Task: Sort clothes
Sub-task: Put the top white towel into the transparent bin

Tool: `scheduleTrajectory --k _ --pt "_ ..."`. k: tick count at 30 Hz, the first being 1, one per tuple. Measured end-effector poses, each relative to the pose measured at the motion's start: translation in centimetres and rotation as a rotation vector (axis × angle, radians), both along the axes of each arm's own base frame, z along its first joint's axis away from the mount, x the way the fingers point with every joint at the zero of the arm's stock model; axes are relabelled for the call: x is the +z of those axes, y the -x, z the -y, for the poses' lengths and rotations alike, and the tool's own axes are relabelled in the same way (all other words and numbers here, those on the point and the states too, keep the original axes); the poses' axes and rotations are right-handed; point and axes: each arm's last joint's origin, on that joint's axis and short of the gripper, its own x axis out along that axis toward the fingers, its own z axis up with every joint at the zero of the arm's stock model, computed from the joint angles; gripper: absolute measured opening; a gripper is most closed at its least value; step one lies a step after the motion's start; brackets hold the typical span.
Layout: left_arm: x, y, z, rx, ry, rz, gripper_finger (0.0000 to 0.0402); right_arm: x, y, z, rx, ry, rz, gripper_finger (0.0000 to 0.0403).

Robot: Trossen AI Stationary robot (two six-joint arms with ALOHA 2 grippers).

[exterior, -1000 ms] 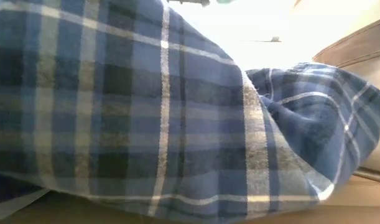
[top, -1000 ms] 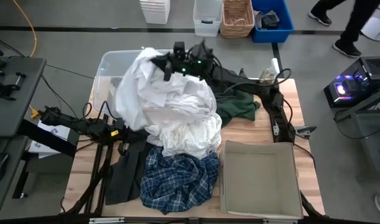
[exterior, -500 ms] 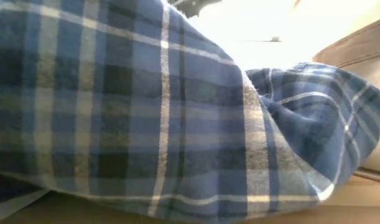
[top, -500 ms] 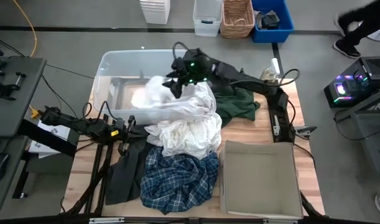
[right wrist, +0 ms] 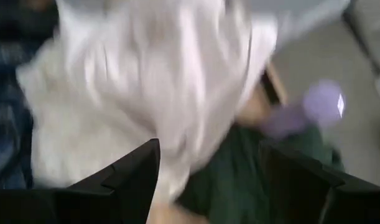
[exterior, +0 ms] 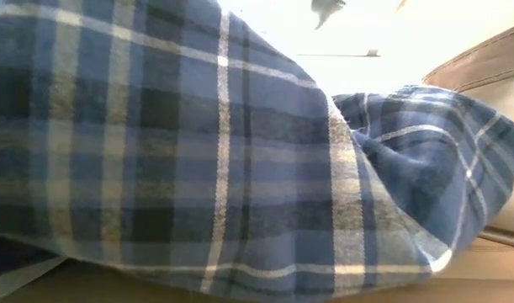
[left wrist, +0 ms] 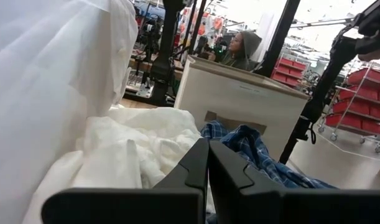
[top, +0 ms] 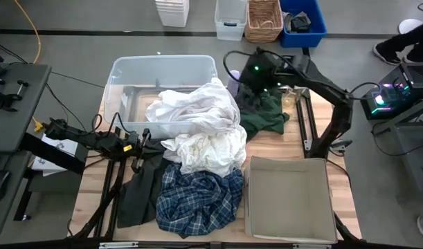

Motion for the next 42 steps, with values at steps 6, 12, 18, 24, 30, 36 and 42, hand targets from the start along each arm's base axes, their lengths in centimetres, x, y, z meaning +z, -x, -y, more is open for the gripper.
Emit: scheduleTrajectory --k 6,12,18,24,30,36,42 --pt "0.0 0.0 0.0 0.000 0.000 0.000 0.0001 -3.5 0.6 -0.6 0.018 -0.038 0.000 0.0265" --pt "0.0 0.0 0.0 0.000 0.000 0.000 0.0001 -9.5 0.1 -0.5 0.050 -0.025 0.153 0.0265" --pt "0.0 0.0 0.0 0.001 0.000 0.000 0.0001 -13.7 -0.3 -0.4 0.039 0.023 0.233 0.0265" --pt "0.0 0.0 0.0 0.001 0.000 0.000 0.0001 -15.7 -1.3 0.0 0.027 0.053 0.308 0.0261" --pt "0.0 0.0 0.0 0.001 0.000 0.000 0.0001 -14.6 -1.8 0.0 0.000 0.009 0.376 0.0073" --pt "0.0 0.0 0.0 0.001 0.000 0.000 0.0001 -6.3 -1.5 -1.1 0.066 0.113 0.522 0.0008" --pt "0.0 0.0 0.0 0.001 0.000 0.000 0.0001 2.0 -1.4 -1.8 0.075 0.383 0.780 0.0005"
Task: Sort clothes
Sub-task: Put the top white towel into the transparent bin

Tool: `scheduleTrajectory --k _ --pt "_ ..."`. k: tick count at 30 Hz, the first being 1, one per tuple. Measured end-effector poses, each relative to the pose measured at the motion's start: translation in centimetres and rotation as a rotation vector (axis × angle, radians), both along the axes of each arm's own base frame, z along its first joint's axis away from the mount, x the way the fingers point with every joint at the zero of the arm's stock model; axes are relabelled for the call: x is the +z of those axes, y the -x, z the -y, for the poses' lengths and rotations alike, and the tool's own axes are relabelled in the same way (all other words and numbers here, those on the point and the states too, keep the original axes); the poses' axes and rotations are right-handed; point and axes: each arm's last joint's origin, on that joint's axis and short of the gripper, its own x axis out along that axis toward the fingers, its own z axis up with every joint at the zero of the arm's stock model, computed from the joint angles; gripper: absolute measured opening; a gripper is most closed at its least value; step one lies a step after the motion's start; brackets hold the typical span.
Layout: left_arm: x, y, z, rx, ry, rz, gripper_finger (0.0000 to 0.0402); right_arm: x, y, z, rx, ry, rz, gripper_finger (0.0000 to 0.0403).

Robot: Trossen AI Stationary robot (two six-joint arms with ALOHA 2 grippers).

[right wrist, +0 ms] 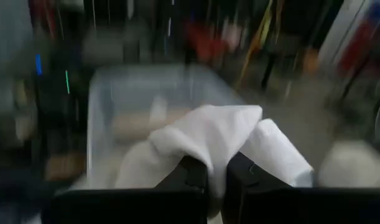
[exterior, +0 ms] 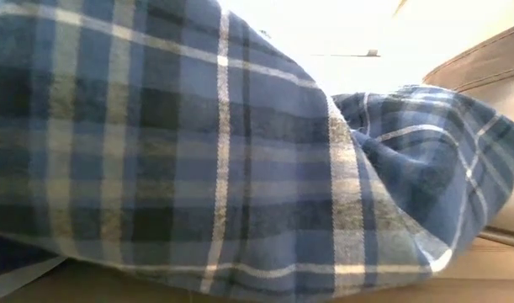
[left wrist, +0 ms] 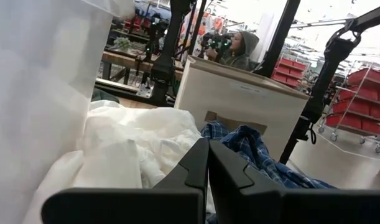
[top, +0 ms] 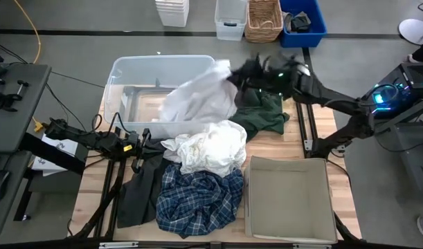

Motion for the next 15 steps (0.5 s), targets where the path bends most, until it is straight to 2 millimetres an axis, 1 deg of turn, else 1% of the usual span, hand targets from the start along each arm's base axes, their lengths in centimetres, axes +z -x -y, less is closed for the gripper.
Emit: scheduleTrajectory --k 1,3,6,8,10,13,15 --pt "0.0 0.0 0.0 0.000 0.000 0.000 0.0001 0.9 -0.4 0.0 0.018 0.018 0.072 0.0005" --pt "0.0 0.0 0.0 0.000 0.000 0.000 0.0001 1.7 -1.5 0.4 0.045 0.026 0.188 0.0004" --pt "0.0 0.0 0.0 0.000 0.000 0.000 0.0001 1.3 -4.4 1.0 0.099 -0.003 0.332 0.0003" --pt "0.0 0.0 0.0 0.000 0.000 0.000 0.0001 0.4 -6.5 1.5 0.136 -0.034 0.407 0.0003" --pt "0.0 0.0 0.0 0.000 0.000 0.000 0.0001 -0.8 -8.8 2.0 0.168 -0.083 0.445 0.0002" --pt "0.0 0.0 0.0 0.000 0.000 0.000 0.0001 -3.4 -12.3 3.0 0.186 -0.165 0.440 0.0002" --pt "0.0 0.0 0.0 0.000 0.000 0.000 0.0001 -5.2 -14.4 3.5 0.180 -0.201 0.404 0.0003"
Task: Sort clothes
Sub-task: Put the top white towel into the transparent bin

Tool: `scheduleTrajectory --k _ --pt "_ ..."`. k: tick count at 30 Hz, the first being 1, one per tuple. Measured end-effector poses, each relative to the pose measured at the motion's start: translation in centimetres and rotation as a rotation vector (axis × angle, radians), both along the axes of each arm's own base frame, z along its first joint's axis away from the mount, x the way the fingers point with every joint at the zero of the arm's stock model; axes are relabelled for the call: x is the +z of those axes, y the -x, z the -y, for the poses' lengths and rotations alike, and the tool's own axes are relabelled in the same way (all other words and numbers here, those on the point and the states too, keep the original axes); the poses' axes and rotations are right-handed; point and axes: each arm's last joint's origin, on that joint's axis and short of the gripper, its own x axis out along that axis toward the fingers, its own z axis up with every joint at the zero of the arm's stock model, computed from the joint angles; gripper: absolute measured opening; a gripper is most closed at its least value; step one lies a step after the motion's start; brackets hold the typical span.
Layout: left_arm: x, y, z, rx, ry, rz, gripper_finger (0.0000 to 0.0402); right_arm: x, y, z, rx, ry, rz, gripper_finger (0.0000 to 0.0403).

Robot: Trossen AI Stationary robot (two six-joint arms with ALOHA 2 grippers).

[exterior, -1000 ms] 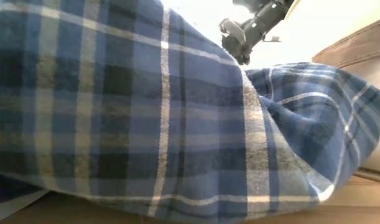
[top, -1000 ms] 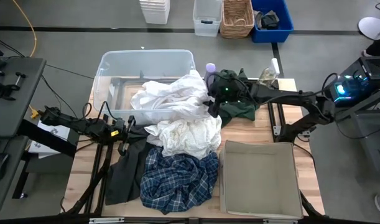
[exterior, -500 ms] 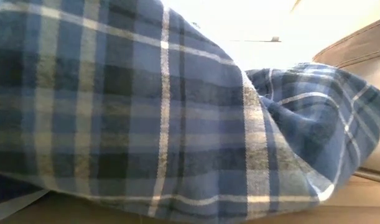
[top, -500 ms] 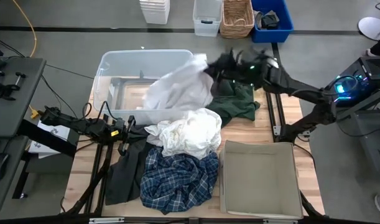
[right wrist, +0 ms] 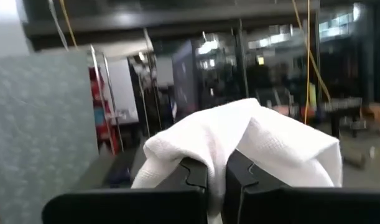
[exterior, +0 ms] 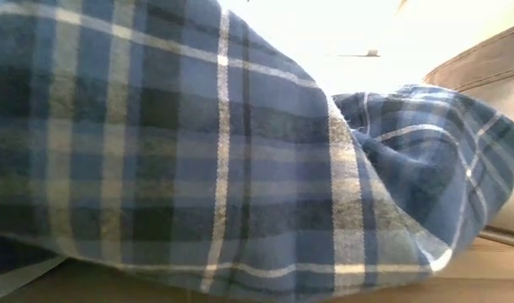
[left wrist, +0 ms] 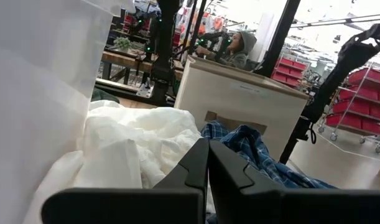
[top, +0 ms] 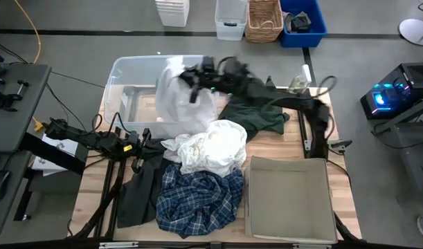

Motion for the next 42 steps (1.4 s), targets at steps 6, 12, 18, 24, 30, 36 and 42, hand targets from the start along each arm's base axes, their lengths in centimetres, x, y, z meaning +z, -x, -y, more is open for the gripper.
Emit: scheduleTrajectory --k 6,12,18,24,30,36,42 --pt "0.0 0.0 0.0 0.000 0.000 0.000 0.0001 -1.7 -1.9 1.5 -0.027 -0.060 -0.188 0.0062" --pt "0.0 0.0 0.0 0.000 0.000 0.000 0.0001 0.3 -0.4 2.6 -0.064 -0.080 -0.360 0.0185" --pt "0.0 0.0 0.0 0.000 0.000 0.000 0.0001 3.5 2.7 1.7 -0.030 0.001 -0.553 0.0266" --pt "0.0 0.0 0.0 0.000 -0.001 -0.004 0.0001 2.6 5.4 2.0 -0.045 -0.076 -0.744 0.0276" --pt "0.0 0.0 0.0 0.000 -0.001 -0.004 0.0001 0.9 2.6 1.8 0.232 -0.177 -0.651 0.0277" --pt "0.0 0.0 0.0 0.000 -0.001 -0.004 0.0001 -1.0 0.6 -0.1 0.320 -0.218 -0.687 0.0277" --pt "0.0 0.0 0.0 0.000 -0.001 -0.004 0.0001 -0.2 3.1 -5.1 0.461 -0.137 -0.883 0.0277"
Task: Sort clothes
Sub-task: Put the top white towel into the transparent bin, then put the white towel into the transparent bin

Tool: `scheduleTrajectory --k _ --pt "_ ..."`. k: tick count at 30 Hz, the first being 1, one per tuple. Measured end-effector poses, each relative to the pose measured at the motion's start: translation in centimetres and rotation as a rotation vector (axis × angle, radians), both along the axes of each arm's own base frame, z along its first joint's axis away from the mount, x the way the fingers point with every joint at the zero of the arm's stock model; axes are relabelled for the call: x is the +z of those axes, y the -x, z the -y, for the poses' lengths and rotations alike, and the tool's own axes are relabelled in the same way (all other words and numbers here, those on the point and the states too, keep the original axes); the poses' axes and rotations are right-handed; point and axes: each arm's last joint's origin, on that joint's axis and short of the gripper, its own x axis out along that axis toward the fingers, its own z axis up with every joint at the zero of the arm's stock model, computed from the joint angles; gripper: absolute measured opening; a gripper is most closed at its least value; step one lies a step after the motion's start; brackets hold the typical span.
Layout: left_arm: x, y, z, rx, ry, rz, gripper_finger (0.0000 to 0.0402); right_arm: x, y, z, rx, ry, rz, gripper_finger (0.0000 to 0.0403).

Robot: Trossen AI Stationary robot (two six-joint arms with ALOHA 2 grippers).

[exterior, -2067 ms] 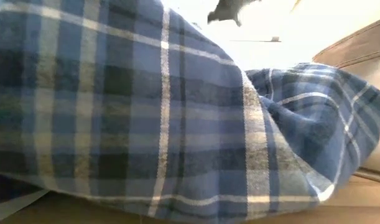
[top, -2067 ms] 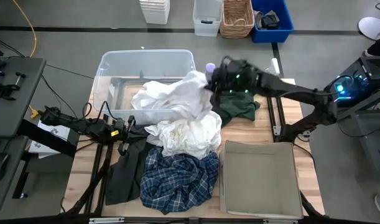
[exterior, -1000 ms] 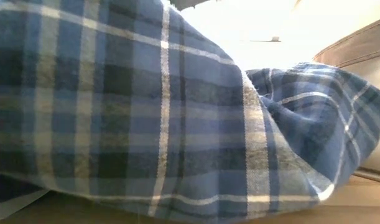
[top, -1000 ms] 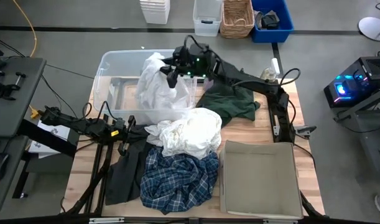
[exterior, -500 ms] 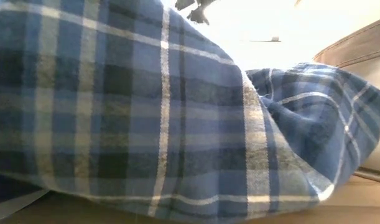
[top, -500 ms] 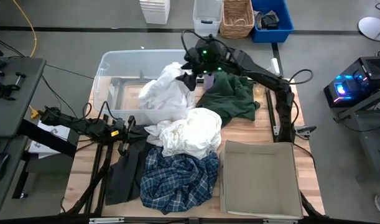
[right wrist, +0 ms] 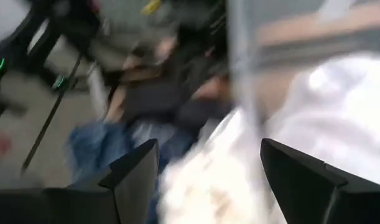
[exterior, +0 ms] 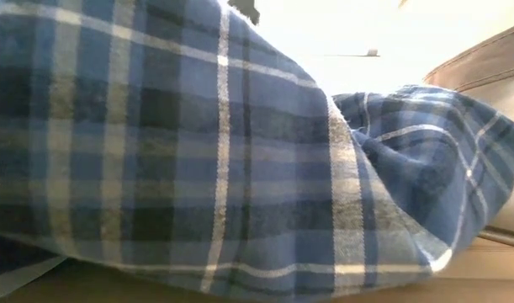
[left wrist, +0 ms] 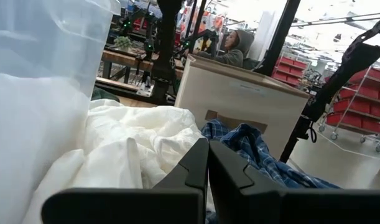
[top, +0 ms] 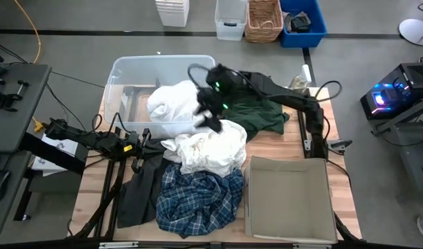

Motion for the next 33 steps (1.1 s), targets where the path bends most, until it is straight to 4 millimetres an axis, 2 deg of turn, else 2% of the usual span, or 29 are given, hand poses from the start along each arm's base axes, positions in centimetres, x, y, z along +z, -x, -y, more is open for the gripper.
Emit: scheduleTrajectory --k 3,7,11,13,16,20,29,31,33 --pt "0.0 0.0 0.0 0.000 0.000 0.000 0.0001 -0.2 2.0 -3.5 0.041 0.097 -0.180 0.0277" --pt "0.0 0.0 0.0 0.000 0.000 -0.001 0.0001 -1.3 3.5 -8.0 0.073 0.221 -0.391 0.0277" --pt "0.0 0.0 0.0 0.000 -0.001 -0.002 0.0001 -4.6 2.6 -10.9 0.142 0.254 -0.435 0.0277" --pt "0.0 0.0 0.0 0.000 -0.001 -0.002 0.0001 -7.2 1.5 -11.3 0.141 0.291 -0.432 0.0277" --pt "0.0 0.0 0.0 0.000 -0.001 -0.002 0.0001 -10.4 0.2 -10.8 0.061 0.366 -0.407 0.0277" --pt "0.0 0.0 0.0 0.001 -0.001 -0.003 0.0001 -13.8 -0.1 -9.8 -0.097 0.454 -0.438 0.0277" --pt "0.0 0.0 0.0 0.000 -0.001 -0.003 0.0001 -19.6 0.9 -10.6 -0.122 0.289 -0.511 0.0271" --pt "0.0 0.0 0.0 0.000 -0.001 -0.003 0.0001 -20.7 1.3 -10.5 -0.166 0.265 -0.539 0.0245" --pt "0.0 0.0 0.0 0.001 -0.001 -0.003 0.0001 -21.3 1.6 -10.4 -0.198 0.250 -0.564 0.0181"
